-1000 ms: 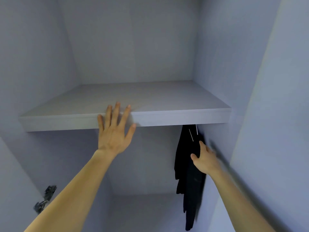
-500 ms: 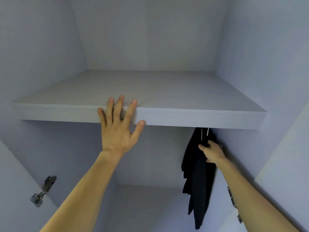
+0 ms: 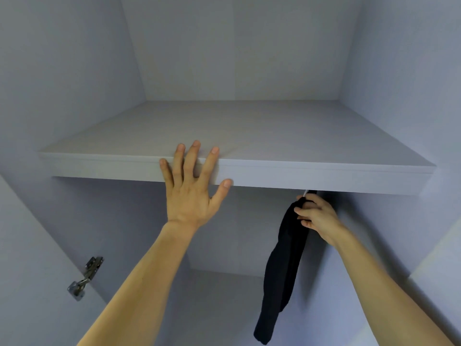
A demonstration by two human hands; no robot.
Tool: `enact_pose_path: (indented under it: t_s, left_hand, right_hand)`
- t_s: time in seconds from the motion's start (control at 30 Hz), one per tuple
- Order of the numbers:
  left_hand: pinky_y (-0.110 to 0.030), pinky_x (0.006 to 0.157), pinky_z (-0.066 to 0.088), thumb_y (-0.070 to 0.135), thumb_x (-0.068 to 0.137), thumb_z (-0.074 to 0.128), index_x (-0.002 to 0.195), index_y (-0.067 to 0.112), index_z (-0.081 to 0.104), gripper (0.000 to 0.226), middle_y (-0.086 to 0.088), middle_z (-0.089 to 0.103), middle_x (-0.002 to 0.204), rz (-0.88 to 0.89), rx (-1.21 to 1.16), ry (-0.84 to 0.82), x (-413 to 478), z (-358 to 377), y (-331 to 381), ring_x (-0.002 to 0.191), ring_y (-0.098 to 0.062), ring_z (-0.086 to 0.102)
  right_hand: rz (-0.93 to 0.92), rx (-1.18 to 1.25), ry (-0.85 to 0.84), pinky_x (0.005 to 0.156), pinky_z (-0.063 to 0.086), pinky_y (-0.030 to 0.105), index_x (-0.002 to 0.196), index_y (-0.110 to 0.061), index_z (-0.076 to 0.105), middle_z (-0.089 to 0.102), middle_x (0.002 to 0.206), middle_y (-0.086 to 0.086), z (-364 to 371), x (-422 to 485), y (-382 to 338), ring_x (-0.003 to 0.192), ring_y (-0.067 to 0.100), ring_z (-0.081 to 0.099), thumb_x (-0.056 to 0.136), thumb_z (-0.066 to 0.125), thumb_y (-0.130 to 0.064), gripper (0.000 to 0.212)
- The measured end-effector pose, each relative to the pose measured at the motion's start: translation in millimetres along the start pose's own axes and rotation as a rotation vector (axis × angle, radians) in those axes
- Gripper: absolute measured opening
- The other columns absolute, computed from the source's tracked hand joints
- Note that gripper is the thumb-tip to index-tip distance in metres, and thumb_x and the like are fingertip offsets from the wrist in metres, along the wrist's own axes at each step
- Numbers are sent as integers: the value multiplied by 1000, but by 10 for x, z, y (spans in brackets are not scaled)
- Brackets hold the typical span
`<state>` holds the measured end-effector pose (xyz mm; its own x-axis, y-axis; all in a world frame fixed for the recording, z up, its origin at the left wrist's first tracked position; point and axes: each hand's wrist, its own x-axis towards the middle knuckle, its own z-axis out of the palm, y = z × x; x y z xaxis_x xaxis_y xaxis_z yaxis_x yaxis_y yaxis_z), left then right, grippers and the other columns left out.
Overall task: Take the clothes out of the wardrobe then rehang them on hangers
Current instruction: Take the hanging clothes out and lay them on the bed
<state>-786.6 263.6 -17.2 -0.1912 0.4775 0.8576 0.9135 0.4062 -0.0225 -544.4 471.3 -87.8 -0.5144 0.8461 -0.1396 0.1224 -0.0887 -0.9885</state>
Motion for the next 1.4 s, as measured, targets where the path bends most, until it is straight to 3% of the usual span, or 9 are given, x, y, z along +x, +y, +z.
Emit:
enact_pose_path:
  t_s: [0.33, 0.5, 0.6, 0.73, 0.83, 0.97, 1.13, 1.23, 1.4]
  left_hand:
    - [-54, 120, -10, 67, 97, 30, 157, 35, 14, 69, -5, 12, 163, -43, -4, -110, 2, -102, 39, 152, -32, 1]
    - [-53, 121, 13, 45, 97, 51, 157, 32, 23, 68, -4, 12, 166, -113, -194, -116, -184, -272, 91, 153, -27, 10]
    - [-36, 102, 47, 31, 95, 54, 146, 33, 40, 54, 10, 37, 152, -400, -413, -298, -838, -512, 47, 133, -16, 44]
    - [-9, 90, 47, 29, 102, 50, 128, 36, 59, 29, 24, 65, 113, -897, -693, -771, -1852, -953, 5, 115, -1, 59]
    - [-24, 95, 48, 29, 104, 47, 122, 34, 64, 26, 17, 72, 107, -1081, -782, -846, -2380, -1387, 10, 102, 5, 63]
    - [-19, 78, 47, 23, 104, 41, 113, 33, 71, 33, 12, 69, 76, -1296, -795, -724, -3006, -2099, 58, 75, -5, 61]
    - [-20, 59, 40, 31, 93, 42, 101, 37, 73, 33, 14, 56, 64, -1597, -732, -425, -3800, -3194, 332, 61, -6, 48]
    - [-26, 61, 38, 24, 94, 43, 101, 33, 74, 33, 10, 54, 65, -1712, -630, -277, -4335, -3896, 619, 63, -8, 47]
    - [-20, 45, 30, 17, 82, 39, 87, 30, 74, 38, 13, 46, 54, -1946, -539, -61, -4988, -4892, 1363, 49, -5, 40]
  right_hand:
    - [-101, -86, -122, 62, 53, 18, 94, -30, 62, 73, 88, -5, 750, -663, 71, 76, 8, 71, 86, 74, -6, 28]
    - [-90, -155, -258, 69, 56, 22, 94, -27, 59, 71, 90, -2, 1256, -1114, 487, 74, 12, 69, 86, 73, -6, 26]
    - [-78, -220, -372, 75, 56, 25, 94, -34, 59, 68, 92, -9, 1526, -1470, 801, 71, 9, 67, 87, 72, -11, 27]
    - [-68, -301, -573, 77, 55, 24, 96, -41, 58, 66, 96, -14, 1820, -2108, 1190, 80, 11, 68, 87, 71, -16, 29]
    - [-32, -337, -742, 73, 50, 16, 95, -42, 57, 67, 93, -14, 1991, -2651, 1431, 78, 10, 67, 86, 70, -20, 27]
    - [12, -403, -1002, 73, 48, 10, 101, -43, 56, 68, 95, -16, 2148, -3379, 1686, 83, 6, 68, 83, 70, -32, 25]
    - [-59, -536, -1428, 83, 54, 24, 102, -46, 62, 72, 97, -12, 2271, -4082, 1791, 90, 9, 68, 85, 68, -22, 30]
    - [-238, -642, -1626, 76, 51, 15, 104, -51, 63, 71, 99, -21, 2363, -4435, 1812, 84, 5, 68, 88, 67, -22, 33]
    - [-570, -606, -1705, 73, 52, 13, 109, -48, 62, 69, 100, -23, 2508, -5099, 1891, 84, 0, 66, 89, 70, -24, 32]
